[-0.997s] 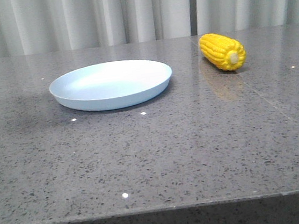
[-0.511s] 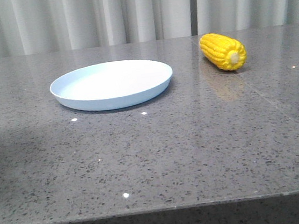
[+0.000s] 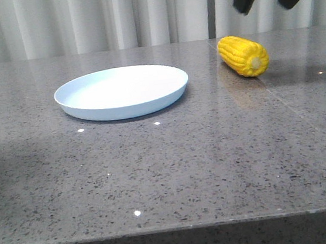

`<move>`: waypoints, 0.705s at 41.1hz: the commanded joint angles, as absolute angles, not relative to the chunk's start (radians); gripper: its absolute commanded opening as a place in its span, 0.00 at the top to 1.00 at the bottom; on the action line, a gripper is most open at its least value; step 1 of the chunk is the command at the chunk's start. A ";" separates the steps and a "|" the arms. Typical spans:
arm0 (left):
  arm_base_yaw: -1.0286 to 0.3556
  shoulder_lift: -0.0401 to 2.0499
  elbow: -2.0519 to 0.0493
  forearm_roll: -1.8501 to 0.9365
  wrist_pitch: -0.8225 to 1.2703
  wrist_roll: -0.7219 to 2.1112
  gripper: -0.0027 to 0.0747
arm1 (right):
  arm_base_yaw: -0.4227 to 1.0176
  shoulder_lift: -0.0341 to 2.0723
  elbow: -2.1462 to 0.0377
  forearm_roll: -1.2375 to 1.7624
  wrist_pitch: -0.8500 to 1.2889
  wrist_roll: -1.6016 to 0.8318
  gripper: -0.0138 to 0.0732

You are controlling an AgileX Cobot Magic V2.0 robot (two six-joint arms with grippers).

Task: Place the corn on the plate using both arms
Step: 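Lower the right gripper onto the yellow corn cob and grasp it, then lift the corn and carry it over the plate with the right gripper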

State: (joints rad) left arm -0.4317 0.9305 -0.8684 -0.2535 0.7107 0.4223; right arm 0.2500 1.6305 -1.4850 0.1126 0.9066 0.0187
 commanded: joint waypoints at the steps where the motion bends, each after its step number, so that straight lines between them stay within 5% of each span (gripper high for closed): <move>1: -0.439 0.916 -0.893 -0.269 0.639 0.420 0.42 | 0.236 1.671 -1.575 0.114 0.864 0.048 0.18; 17: -0.439 0.916 -0.893 -0.269 0.639 0.420 0.42 | 0.211 1.896 -1.727 0.114 0.846 0.061 0.20; 25: -0.439 0.916 -0.893 -0.269 0.639 0.420 0.42 | 0.211 1.910 -1.752 0.115 0.874 0.061 0.50; 29: -0.439 0.916 -0.893 -0.269 0.639 0.420 0.42 | 0.213 1.886 -1.753 0.120 0.875 0.061 0.56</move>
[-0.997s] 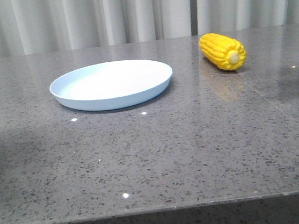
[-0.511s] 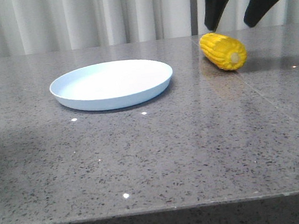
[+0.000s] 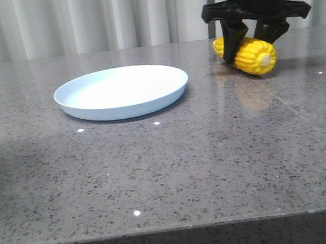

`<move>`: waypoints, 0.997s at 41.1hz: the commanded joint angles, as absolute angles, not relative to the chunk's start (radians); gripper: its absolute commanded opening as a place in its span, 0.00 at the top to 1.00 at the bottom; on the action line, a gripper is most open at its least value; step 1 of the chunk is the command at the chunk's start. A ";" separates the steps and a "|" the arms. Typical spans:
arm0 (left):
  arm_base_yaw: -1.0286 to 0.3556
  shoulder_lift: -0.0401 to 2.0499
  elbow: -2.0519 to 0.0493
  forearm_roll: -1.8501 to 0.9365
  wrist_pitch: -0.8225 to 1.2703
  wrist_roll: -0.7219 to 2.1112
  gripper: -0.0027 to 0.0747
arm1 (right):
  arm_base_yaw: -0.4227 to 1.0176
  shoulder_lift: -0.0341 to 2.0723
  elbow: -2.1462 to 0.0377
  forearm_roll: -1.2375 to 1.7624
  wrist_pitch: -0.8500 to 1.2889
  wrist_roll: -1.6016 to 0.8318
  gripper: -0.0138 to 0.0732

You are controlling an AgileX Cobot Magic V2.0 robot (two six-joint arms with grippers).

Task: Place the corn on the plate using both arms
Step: 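Lift the corn and carry it over the plate with the right gripper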

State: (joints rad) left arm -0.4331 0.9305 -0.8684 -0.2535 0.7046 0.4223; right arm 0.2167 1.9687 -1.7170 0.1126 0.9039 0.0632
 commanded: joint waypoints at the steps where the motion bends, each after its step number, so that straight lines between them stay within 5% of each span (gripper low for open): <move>1: -0.439 0.916 -0.893 -0.269 0.639 0.420 0.42 | 0.213 1.877 -1.753 0.120 0.879 0.061 0.56; 12: -0.439 0.916 -0.893 -0.269 0.639 0.420 0.42 | 0.272 1.741 -1.750 0.120 0.929 0.060 0.55; 24: -0.439 0.916 -0.893 -0.269 0.639 0.420 0.42 | 0.488 1.670 -1.748 0.120 0.897 0.102 0.55; 41: -0.439 0.916 -0.893 -0.269 0.639 0.420 0.42 | 0.622 1.739 -1.595 0.119 0.573 0.384 0.55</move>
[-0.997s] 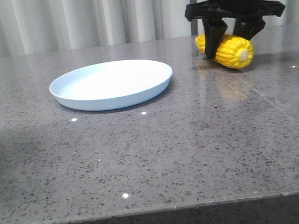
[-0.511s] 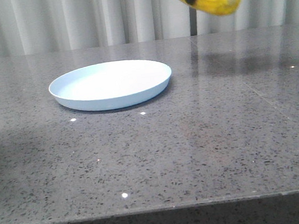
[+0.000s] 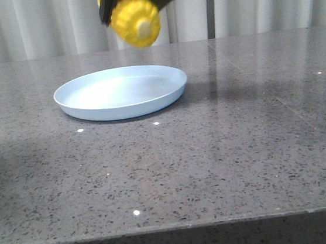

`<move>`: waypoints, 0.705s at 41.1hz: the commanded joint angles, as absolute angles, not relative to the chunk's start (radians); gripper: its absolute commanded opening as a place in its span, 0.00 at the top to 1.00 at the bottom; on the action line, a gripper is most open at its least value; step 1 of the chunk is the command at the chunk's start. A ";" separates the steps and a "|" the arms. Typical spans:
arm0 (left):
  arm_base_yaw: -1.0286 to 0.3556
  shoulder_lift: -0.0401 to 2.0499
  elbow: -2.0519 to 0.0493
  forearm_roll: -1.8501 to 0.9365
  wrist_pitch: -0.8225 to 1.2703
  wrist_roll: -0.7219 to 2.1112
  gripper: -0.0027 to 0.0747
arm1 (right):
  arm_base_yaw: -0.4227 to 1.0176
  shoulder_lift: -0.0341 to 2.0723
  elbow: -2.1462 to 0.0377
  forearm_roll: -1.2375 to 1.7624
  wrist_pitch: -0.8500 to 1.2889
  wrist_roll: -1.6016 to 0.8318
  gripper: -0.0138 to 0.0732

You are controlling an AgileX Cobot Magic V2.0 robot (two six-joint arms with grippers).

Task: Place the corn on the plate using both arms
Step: 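Lift the corn and carry it over the plate with the right gripper, then lower the corn onto the plate and open the right gripper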

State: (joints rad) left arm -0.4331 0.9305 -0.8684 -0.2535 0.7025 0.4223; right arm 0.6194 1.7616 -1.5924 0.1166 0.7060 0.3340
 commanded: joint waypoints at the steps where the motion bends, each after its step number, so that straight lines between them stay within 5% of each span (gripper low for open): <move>1: -0.439 0.916 -0.893 -0.269 0.639 0.420 0.42 | 0.622 1.746 -1.591 0.119 0.559 0.388 0.55; 12: -0.439 0.916 -0.893 -0.269 0.633 0.420 0.42 | 0.622 1.827 -1.588 0.119 0.483 0.391 0.53; 29: -0.439 0.916 -0.893 -0.269 0.614 0.420 0.42 | 0.622 1.841 -1.588 0.119 0.515 0.391 0.24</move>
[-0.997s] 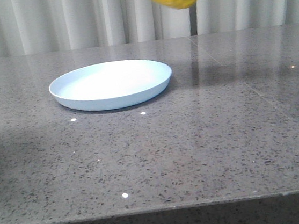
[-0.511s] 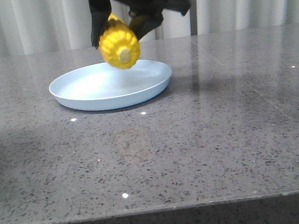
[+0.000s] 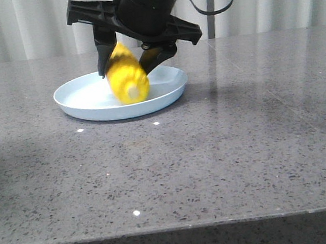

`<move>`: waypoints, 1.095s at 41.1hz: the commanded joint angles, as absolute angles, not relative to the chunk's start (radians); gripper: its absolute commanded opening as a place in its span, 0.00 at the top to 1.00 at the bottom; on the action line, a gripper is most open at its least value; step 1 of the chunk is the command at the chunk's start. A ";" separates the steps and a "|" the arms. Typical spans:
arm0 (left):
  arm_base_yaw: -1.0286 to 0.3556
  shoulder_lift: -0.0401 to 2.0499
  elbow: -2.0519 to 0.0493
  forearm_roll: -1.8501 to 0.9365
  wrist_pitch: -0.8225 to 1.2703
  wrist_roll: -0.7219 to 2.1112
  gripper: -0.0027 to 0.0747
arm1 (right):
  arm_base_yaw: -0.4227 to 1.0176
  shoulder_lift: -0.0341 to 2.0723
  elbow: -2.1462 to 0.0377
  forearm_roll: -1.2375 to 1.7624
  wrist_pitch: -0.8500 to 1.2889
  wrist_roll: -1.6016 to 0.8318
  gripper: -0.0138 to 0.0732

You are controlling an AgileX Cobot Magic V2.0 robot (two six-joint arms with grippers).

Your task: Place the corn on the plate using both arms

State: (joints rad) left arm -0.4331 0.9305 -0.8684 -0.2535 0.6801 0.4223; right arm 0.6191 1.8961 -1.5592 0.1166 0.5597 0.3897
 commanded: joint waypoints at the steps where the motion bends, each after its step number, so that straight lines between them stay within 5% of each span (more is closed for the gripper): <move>1: -0.439 0.916 -0.893 -0.269 0.614 0.420 0.42 | 0.622 1.841 -1.588 0.119 0.515 0.391 0.23; 8: -0.439 0.916 -0.893 -0.269 0.614 0.420 0.42 | 0.622 1.823 -1.588 0.106 0.517 0.391 0.14; 24: -0.439 0.916 -0.893 -0.269 0.614 0.420 0.42 | 0.622 1.546 -1.569 -0.130 0.754 0.316 0.15; 45: -0.439 0.916 -0.893 -0.269 0.621 0.420 0.42 | 0.622 0.986 -1.156 -0.151 0.862 0.146 0.15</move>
State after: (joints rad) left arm -0.4331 0.9305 -0.8677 -0.2535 0.6801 0.4223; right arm 0.6191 1.0915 -1.1879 -0.1294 0.9088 0.1598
